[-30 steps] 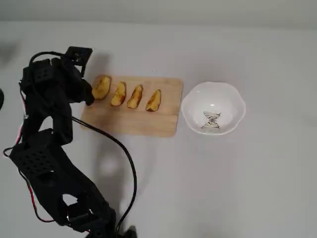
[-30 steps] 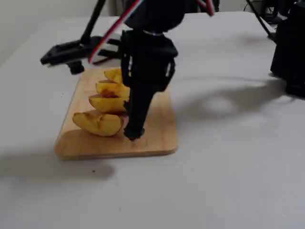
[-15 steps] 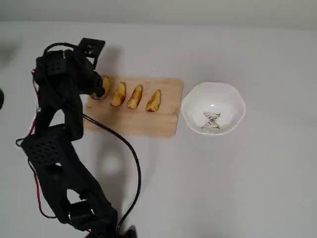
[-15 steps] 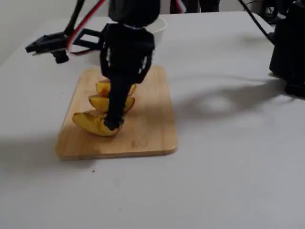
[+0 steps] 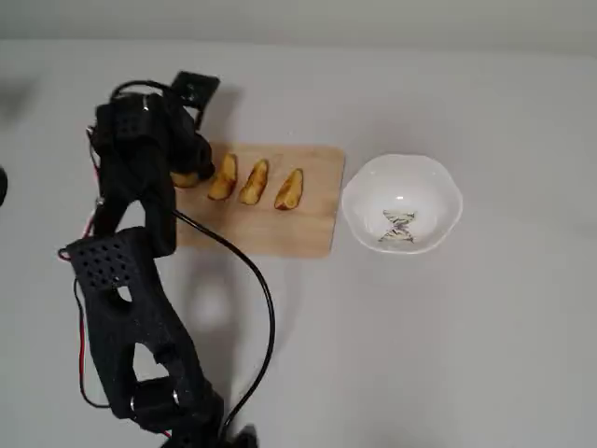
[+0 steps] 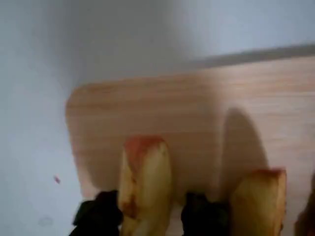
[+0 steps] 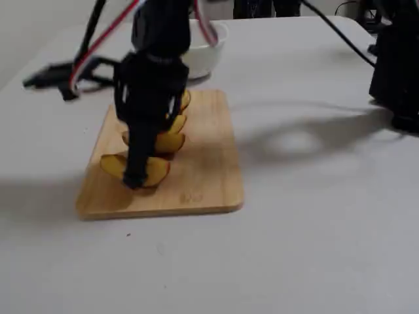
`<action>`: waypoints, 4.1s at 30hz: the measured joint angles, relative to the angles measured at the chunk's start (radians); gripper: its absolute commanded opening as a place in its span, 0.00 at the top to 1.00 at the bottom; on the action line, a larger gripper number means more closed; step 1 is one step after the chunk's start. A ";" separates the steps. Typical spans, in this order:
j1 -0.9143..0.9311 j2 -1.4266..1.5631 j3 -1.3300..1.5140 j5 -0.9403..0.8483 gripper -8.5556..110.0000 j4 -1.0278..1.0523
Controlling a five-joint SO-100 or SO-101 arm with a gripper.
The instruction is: Pick up the leftmost apple slice from the cutting board and place it into the bowl
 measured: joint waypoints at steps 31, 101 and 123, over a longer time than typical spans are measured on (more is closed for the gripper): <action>0.354 -0.028 -0.765 1.170 0.93 0.535; 0.568 0.726 0.123 1.127 0.93 0.486; 0.339 2.279 1.611 0.927 0.92 0.141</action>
